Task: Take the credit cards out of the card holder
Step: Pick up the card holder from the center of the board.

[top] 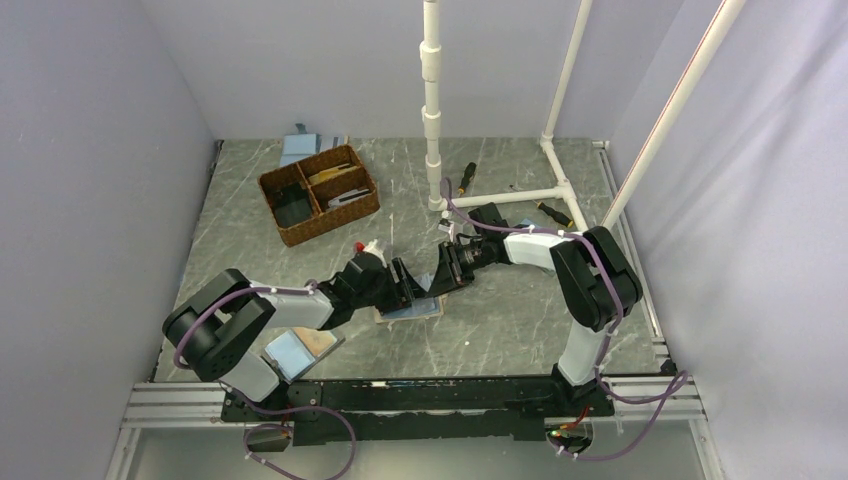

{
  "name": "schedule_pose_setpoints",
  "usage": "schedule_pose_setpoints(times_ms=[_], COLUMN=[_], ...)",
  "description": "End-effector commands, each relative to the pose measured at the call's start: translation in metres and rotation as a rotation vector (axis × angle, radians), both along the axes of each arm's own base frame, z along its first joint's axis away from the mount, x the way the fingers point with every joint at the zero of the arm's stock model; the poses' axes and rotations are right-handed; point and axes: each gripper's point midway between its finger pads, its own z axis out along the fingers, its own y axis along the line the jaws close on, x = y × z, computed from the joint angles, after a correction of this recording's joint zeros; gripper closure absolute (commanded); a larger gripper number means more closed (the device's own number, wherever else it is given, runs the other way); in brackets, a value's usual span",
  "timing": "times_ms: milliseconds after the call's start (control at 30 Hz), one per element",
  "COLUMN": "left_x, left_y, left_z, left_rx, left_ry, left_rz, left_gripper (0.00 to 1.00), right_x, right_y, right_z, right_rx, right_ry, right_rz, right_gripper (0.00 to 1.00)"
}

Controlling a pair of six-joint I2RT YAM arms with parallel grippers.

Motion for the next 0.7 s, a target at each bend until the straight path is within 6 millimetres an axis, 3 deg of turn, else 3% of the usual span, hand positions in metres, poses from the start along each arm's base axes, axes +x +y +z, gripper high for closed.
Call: schedule_pose_setpoints(times_ms=[0,433,567,667], left_x=[-0.009,-0.015,-0.015,-0.014], left_y=[-0.009,-0.001,0.005,0.008], left_z=[0.002,0.004,-0.003,-0.006], left_rx=[-0.062,-0.028,0.01,0.028], left_ry=[0.005,-0.045,-0.028,-0.02], left_rz=[-0.039,-0.084,-0.067,-0.056], left_gripper=[0.28,0.31,0.52,0.58], right_x=[-0.002,0.016,0.018,0.018], right_y=[0.016,0.028,0.027,0.026], right_z=[0.006,0.005,0.004,0.0], right_rx=[0.035,0.038,0.027,0.016], right_ry=[-0.024,0.007,0.0,0.005], right_rz=[0.034,-0.005,-0.012,-0.017], right_gripper=[0.72,0.76,0.76,0.76])
